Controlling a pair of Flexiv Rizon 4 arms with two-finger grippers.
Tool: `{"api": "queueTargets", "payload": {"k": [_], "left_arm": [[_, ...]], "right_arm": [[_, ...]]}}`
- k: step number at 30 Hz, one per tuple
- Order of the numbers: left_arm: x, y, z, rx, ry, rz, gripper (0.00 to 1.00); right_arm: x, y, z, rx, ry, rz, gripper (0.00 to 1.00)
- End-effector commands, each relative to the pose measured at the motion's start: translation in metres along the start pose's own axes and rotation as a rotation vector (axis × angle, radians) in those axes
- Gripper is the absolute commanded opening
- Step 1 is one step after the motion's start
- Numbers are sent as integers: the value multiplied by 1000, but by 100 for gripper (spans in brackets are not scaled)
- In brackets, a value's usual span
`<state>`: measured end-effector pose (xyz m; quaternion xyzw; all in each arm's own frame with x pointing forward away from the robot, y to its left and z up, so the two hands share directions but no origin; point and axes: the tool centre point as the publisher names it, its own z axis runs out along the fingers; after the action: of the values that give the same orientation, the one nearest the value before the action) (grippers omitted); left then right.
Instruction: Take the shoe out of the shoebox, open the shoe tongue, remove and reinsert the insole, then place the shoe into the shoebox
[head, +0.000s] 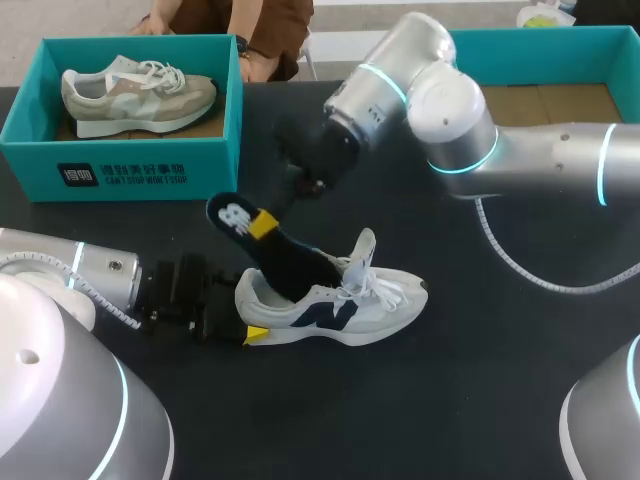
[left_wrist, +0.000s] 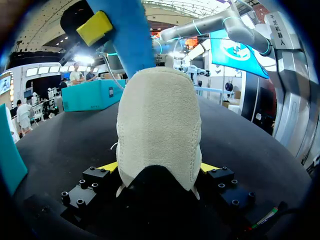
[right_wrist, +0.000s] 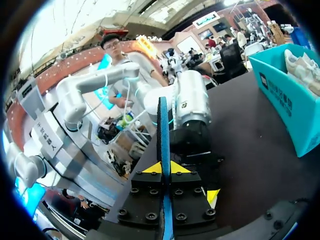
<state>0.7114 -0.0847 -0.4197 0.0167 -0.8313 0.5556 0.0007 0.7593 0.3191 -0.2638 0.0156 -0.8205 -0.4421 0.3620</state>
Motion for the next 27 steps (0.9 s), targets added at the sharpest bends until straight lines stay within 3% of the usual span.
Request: {"api": "queueTargets", "payload": {"k": [1, 7, 10, 25, 26, 27], "left_arm": [[2, 4, 5, -3, 0, -1, 0], [2, 4, 5, -3, 0, -1, 0], [2, 4, 5, -3, 0, -1, 0], [2, 4, 5, -3, 0, -1, 0], [2, 4, 5, -3, 0, -1, 0], [2, 4, 5, -3, 0, -1, 0]], "right_arm": [[9, 16, -10, -61, -46, -6, 0], [14, 55, -31, -48, -137, -62, 0], [17, 70, -44, -14, -243, -75, 0], [17, 70, -44, -14, -243, -75, 0], [16, 60, -49, -133, -299, -33, 0], [19, 59, -52, -153, -346, -54, 0]]}}
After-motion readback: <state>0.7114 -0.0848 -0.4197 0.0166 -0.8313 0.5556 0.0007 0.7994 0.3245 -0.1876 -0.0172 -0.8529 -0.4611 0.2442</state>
